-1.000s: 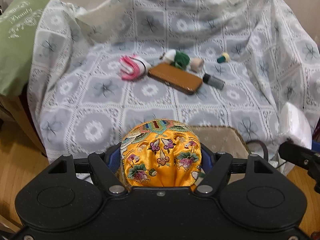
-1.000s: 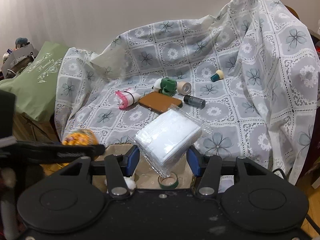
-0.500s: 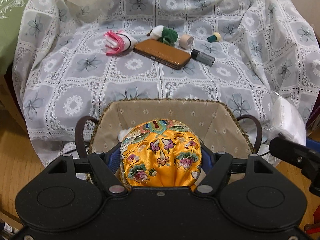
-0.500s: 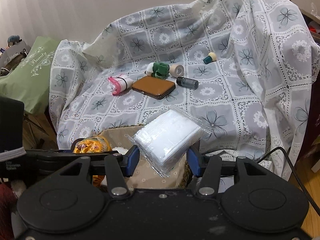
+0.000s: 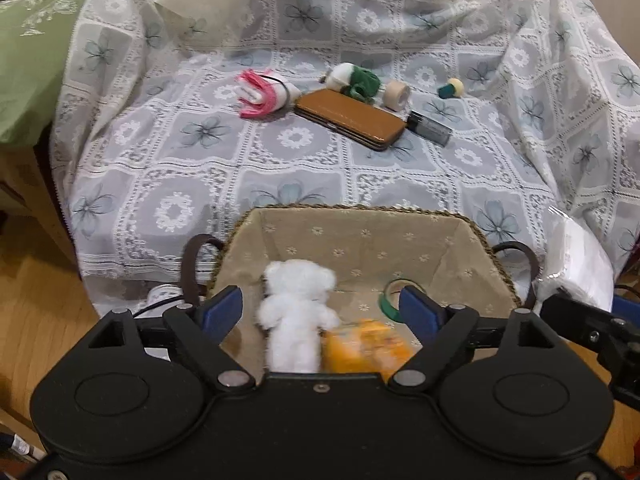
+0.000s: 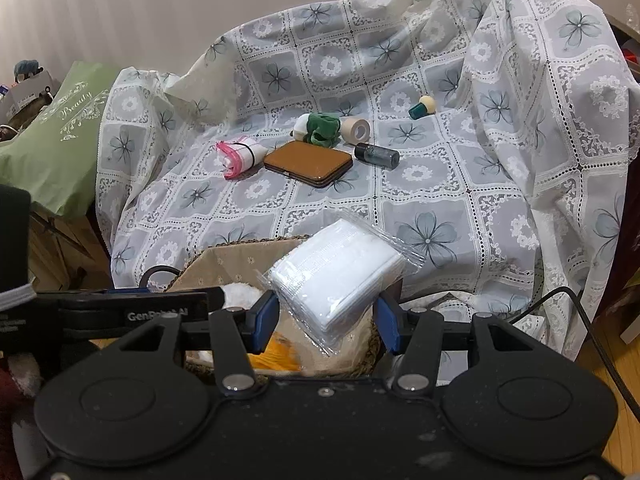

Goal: Organize soft objects
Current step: 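Lower the yellow pouch and tissue pack into the basket and open both tools, then withdraw both open tools from the basket toward the bed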

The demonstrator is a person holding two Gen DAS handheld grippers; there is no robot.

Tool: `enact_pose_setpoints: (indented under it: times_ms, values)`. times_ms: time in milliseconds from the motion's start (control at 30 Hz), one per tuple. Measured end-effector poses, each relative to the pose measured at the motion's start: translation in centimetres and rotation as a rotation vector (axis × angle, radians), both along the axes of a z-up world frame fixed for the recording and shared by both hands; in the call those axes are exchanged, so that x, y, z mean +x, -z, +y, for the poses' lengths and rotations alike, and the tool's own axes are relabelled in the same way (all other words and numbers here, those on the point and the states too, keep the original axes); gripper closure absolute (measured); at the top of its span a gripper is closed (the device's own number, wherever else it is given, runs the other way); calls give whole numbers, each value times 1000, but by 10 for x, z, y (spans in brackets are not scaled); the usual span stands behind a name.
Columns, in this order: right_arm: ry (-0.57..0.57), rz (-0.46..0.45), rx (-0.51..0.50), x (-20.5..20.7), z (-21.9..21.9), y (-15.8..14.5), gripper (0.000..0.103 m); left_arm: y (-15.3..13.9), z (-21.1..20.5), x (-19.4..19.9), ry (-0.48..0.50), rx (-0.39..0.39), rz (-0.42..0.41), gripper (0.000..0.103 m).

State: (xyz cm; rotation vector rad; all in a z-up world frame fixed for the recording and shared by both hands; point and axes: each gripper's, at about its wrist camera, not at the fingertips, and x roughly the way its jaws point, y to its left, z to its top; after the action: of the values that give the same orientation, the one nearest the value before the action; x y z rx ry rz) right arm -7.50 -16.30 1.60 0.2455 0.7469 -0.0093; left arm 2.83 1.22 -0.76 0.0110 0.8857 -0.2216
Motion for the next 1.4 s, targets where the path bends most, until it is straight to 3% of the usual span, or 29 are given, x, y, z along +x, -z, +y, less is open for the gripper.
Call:
enact_pose_setpoints:
  times_ms: [367,733,1400]
  values:
    - [-19,48,0,5,2,7,52,-1,17,-12,-94,35,-24,20]
    - [-40,40,-14,5,6,6,46,0,16,-12,-90,40,-24,20]
    - [-30,52,-15,5,4,7,44,0,15,-13,-85,52,-24,15]
